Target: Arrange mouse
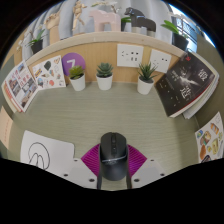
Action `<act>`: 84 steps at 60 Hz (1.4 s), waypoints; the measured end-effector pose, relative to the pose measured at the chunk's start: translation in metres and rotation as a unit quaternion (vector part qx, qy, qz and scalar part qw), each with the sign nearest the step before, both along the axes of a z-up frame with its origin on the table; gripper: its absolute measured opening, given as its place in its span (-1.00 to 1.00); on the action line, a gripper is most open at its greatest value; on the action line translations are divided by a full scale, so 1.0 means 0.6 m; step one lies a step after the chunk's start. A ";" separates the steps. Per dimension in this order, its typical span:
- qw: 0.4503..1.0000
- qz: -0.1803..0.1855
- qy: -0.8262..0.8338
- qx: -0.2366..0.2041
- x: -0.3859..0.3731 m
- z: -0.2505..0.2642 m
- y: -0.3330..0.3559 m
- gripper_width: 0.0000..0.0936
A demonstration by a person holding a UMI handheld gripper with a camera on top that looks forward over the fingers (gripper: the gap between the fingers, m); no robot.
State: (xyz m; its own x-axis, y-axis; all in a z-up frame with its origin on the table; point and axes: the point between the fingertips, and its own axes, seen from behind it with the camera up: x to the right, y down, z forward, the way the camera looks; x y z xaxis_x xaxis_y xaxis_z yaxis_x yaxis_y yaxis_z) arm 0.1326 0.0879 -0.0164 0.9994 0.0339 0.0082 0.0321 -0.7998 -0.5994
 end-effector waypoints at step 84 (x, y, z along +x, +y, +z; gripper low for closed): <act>0.999 -0.044 0.010 -0.023 -0.364 0.002 -0.147 0.24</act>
